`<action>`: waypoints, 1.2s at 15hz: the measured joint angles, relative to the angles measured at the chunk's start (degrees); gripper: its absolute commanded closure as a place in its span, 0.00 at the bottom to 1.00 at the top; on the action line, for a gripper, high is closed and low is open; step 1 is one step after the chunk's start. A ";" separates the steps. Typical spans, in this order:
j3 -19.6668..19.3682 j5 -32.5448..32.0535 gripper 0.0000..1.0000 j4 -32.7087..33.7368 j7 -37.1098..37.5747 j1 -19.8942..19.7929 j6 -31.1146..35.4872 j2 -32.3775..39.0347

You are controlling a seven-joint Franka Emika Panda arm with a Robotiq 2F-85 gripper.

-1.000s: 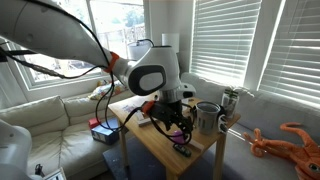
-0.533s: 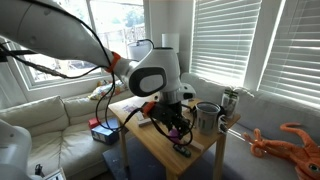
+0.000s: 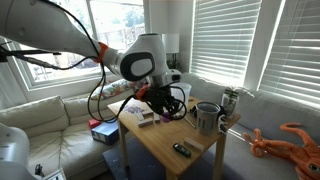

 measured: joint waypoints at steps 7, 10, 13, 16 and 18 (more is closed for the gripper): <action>2.84 3.10 0.80 3.20 -8.37 8.10 -4.65 1.29; 3.29 5.04 0.80 4.60 -13.24 9.68 -6.28 3.64; 3.45 5.06 0.80 5.74 -15.63 9.58 -9.18 5.60; 3.45 5.06 0.80 6.28 -17.16 8.99 -11.17 6.26; 3.45 5.07 0.80 6.46 -17.92 8.81 -11.52 6.31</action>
